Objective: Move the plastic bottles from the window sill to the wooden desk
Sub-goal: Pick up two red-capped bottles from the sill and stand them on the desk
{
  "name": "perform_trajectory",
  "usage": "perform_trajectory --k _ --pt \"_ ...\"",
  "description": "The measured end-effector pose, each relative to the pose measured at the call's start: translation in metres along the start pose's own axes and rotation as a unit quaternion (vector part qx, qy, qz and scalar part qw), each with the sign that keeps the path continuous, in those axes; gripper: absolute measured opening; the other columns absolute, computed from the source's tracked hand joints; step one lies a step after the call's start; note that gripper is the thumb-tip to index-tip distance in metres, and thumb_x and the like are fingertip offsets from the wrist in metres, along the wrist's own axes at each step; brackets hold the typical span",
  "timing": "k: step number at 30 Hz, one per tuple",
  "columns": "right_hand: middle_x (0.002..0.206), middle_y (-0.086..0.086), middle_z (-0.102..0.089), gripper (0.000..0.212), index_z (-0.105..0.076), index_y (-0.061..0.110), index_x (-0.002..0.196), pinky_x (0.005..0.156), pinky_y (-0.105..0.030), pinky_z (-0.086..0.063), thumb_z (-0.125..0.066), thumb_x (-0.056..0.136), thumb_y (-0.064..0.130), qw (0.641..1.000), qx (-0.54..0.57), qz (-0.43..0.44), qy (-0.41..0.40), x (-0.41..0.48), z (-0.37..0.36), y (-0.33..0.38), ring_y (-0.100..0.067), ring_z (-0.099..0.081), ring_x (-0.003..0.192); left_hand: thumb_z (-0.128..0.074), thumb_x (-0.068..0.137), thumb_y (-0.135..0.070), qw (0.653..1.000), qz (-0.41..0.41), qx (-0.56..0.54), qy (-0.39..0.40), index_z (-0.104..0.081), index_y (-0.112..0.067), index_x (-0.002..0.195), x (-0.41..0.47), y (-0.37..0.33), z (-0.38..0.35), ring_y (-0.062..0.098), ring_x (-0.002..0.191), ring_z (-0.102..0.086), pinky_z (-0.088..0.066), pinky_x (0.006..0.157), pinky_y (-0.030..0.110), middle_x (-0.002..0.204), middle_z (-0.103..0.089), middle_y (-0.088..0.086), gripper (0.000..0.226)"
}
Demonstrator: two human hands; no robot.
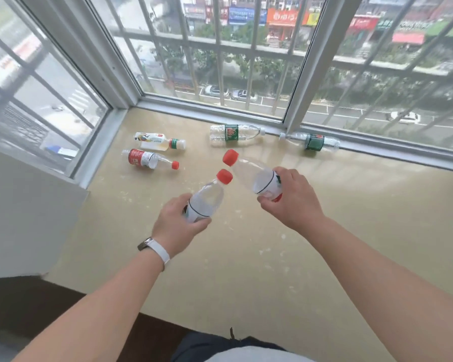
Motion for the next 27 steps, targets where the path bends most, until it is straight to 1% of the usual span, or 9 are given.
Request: perform_trajectory --k 2,5,8,11,14,16,18,23,27 --pt "0.112 -0.004 -0.052 0.066 -0.046 0.017 0.133 0.09 -0.039 -0.042 -0.07 0.076 0.04 1.0 0.021 -0.006 -0.013 -0.016 0.015 0.009 -0.028 -0.048 0.104 -0.083 0.066 -0.037 0.999 -0.006 -0.047 -0.02 -0.06 -0.039 0.097 -0.014 -0.023 0.012 0.021 0.064 -0.058 -0.054 0.06 0.036 0.077 -0.061 0.003 0.038" --pt "0.114 -0.004 -0.051 0.068 -0.045 0.017 0.135 0.091 -0.035 -0.039 -0.071 0.077 0.04 0.999 0.037 -0.021 -0.034 -0.039 0.037 0.019 -0.026 -0.046 0.108 -0.083 0.068 -0.028 0.994 -0.02 -0.106 -0.033 -0.062 -0.037 0.094 -0.038 -0.05 0.024 0.02 0.052 -0.058 -0.054 0.054 0.039 0.072 -0.064 0.007 0.035" --pt "0.115 0.0 -0.05 0.066 -0.046 0.021 0.133 0.091 -0.032 -0.039 -0.071 0.076 0.042 0.995 0.062 -0.041 -0.066 -0.062 0.06 0.031 -0.022 -0.045 0.109 -0.085 0.064 -0.035 0.988 -0.027 -0.148 -0.04 -0.062 -0.044 0.092 -0.052 -0.064 0.038 0.018 0.061 -0.065 -0.057 0.059 0.038 0.079 -0.067 -0.005 0.038" --pt "0.109 0.005 -0.048 0.059 -0.049 0.025 0.125 0.091 -0.037 -0.043 -0.071 0.074 0.044 0.99 0.093 -0.052 -0.096 -0.082 0.08 0.041 -0.02 -0.046 0.106 -0.086 0.068 -0.031 0.985 -0.053 -0.159 -0.038 -0.064 -0.038 0.097 -0.063 -0.084 0.053 -0.001 0.071 -0.063 -0.051 0.067 0.021 0.087 -0.066 -0.013 0.038" --pt "0.105 0.006 -0.05 0.052 -0.049 0.031 0.115 0.088 -0.043 -0.046 -0.072 0.07 0.046 0.981 0.123 -0.062 -0.133 -0.103 0.098 0.048 -0.02 -0.049 0.1 -0.085 0.073 -0.021 0.978 -0.073 -0.194 -0.024 -0.062 -0.036 0.096 -0.072 -0.104 0.066 -0.007 0.064 -0.06 -0.047 0.058 0.011 0.084 -0.066 -0.009 0.036" --pt "0.105 0.007 -0.05 0.05 -0.047 0.034 0.111 0.087 -0.044 -0.047 -0.072 0.07 0.045 0.974 0.143 -0.082 -0.157 -0.12 0.106 0.05 -0.02 -0.05 0.1 -0.086 0.073 -0.021 0.975 -0.09 -0.204 -0.013 -0.06 -0.039 0.095 -0.075 -0.114 0.072 -0.01 0.066 -0.061 -0.045 0.057 0.007 0.087 -0.065 -0.008 0.038" --pt "0.105 0.008 -0.05 0.05 -0.047 0.034 0.112 0.086 -0.044 -0.048 -0.072 0.07 0.045 0.966 0.154 -0.099 -0.181 -0.137 0.112 0.052 -0.021 -0.052 0.099 -0.086 0.074 -0.022 0.971 -0.107 -0.212 0.009 -0.06 -0.039 0.098 -0.079 -0.122 0.074 -0.012 0.069 -0.06 -0.045 0.06 0.008 0.089 -0.065 -0.009 0.039" --pt "0.103 0.01 -0.049 0.051 -0.049 0.031 0.115 0.084 -0.039 -0.048 -0.074 0.072 0.04 0.95 0.141 -0.148 -0.235 -0.187 0.126 0.046 -0.017 -0.051 0.098 -0.087 0.071 -0.027 0.964 -0.143 -0.214 0.06 -0.059 -0.045 0.099 -0.088 -0.139 0.063 -0.011 0.077 -0.059 -0.047 0.071 0.022 0.094 -0.067 -0.011 0.043" --pt "0.106 0.008 -0.049 0.055 -0.049 0.027 0.12 0.085 -0.035 -0.045 -0.076 0.073 0.039 0.936 0.13 -0.189 -0.268 -0.236 0.137 0.03 -0.017 -0.049 0.101 -0.086 0.072 -0.025 0.958 -0.165 -0.209 0.107 -0.063 -0.035 0.108 -0.107 -0.158 0.04 -0.014 0.073 -0.058 -0.045 0.067 0.019 0.096 -0.067 -0.011 0.044"
Point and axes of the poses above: each hand's wrist, its own x-axis towards the middle knuckle, its own z-axis out of the back of the hand, y = z × x, the point moved 10 cm from there along x, towards the middle knuckle
